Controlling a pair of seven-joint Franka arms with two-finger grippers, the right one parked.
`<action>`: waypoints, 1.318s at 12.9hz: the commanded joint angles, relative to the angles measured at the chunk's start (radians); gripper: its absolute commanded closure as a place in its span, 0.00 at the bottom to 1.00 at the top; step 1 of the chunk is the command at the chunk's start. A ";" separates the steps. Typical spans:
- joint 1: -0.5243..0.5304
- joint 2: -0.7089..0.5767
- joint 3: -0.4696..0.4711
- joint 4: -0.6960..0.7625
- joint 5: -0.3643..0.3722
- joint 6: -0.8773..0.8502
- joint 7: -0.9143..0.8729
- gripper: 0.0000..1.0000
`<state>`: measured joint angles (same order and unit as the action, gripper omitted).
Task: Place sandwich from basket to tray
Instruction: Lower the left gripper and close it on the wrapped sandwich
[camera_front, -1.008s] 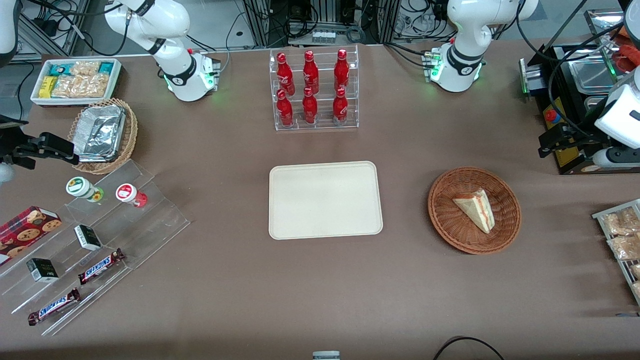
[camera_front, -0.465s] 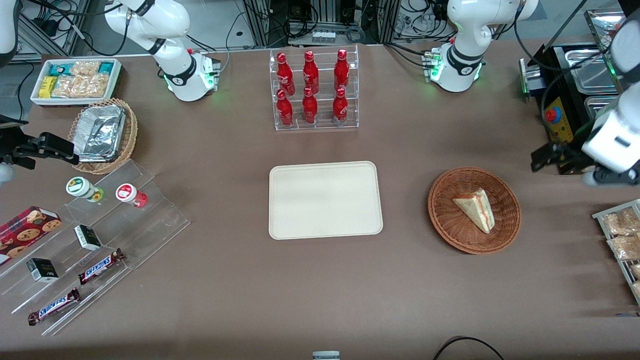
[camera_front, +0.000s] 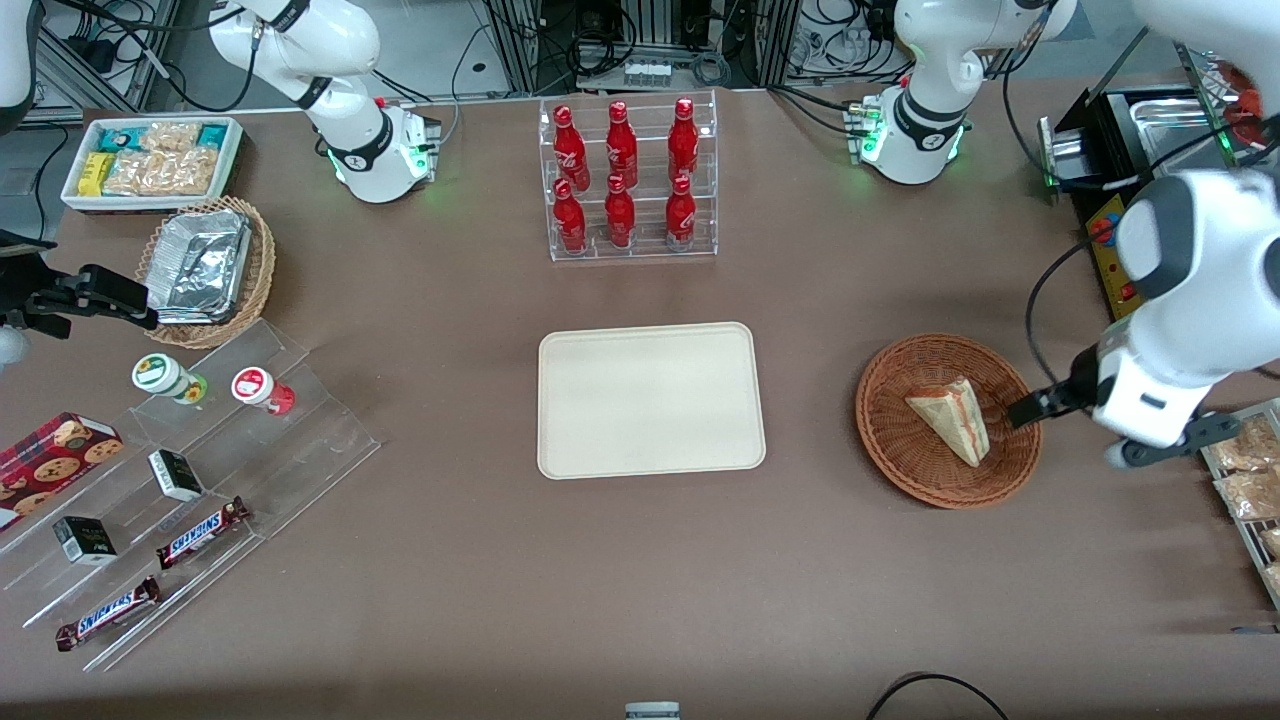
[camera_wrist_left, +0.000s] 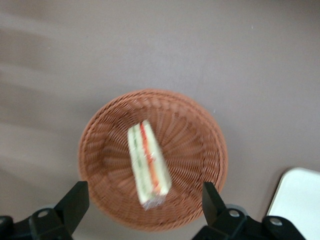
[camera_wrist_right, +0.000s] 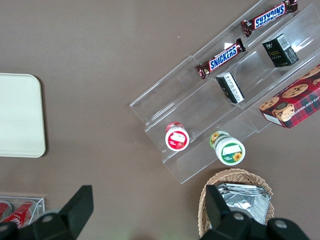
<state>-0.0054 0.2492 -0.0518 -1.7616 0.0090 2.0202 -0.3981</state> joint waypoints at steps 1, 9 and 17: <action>-0.030 0.057 0.003 -0.033 0.002 0.130 -0.125 0.00; -0.051 0.016 0.006 -0.310 0.017 0.360 -0.193 0.00; -0.045 -0.056 0.009 -0.441 0.023 0.403 -0.193 0.00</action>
<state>-0.0492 0.2248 -0.0451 -2.1560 0.0129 2.4012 -0.5676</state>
